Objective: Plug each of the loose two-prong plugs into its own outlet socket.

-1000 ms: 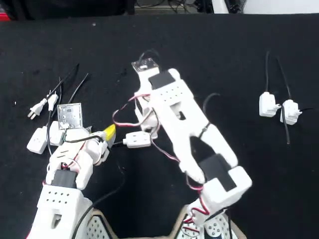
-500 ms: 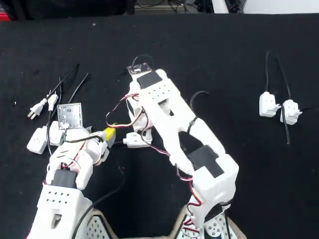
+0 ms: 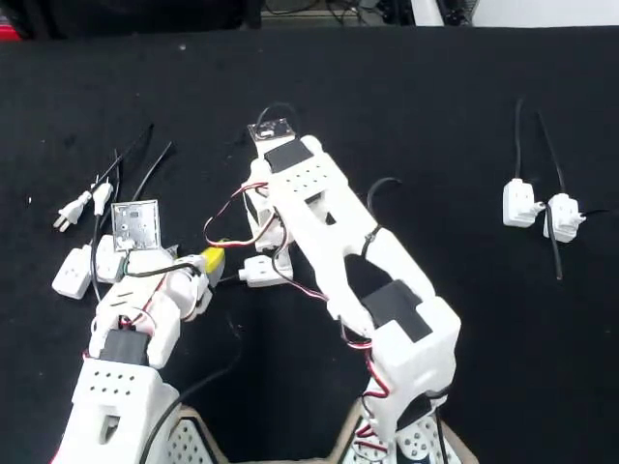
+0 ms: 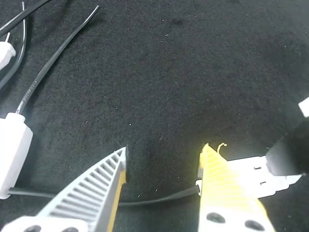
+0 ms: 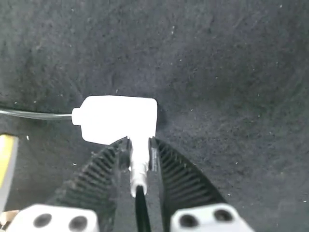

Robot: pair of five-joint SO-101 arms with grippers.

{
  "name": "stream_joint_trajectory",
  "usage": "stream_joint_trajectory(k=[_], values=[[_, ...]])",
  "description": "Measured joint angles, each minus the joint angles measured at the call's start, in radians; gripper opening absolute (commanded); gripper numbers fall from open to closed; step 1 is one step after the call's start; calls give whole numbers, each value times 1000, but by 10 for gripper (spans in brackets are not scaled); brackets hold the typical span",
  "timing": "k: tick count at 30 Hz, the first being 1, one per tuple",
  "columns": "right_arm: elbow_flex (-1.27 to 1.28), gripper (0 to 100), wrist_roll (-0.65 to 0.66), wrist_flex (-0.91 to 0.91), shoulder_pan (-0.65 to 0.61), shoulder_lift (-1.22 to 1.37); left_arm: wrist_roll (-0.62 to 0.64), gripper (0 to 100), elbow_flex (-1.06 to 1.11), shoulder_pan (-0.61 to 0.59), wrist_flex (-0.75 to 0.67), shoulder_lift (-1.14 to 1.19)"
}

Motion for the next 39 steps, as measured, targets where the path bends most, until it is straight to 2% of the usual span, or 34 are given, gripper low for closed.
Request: stream_joint_trajectory(k=[14, 20, 22, 26, 30, 39], values=[[-21, 28, 0, -28, -3, 120, 0, 241, 0, 0, 0, 0], [-26, 261, 52, -29, -20, 123, 0, 241, 0, 0, 0, 0], [-25, 296, 77, -17, -44, 124, 0, 241, 0, 0, 0, 0], [-23, 296, 204, 3, -107, 83, 0, 241, 0, -6, 0, 0], [-23, 296, 373, 6, -132, 8, 9, 241, 0, -101, 0, 0], [28, 298, 918, 14, -129, -20, 236, 241, -8, -387, 0, 0]])
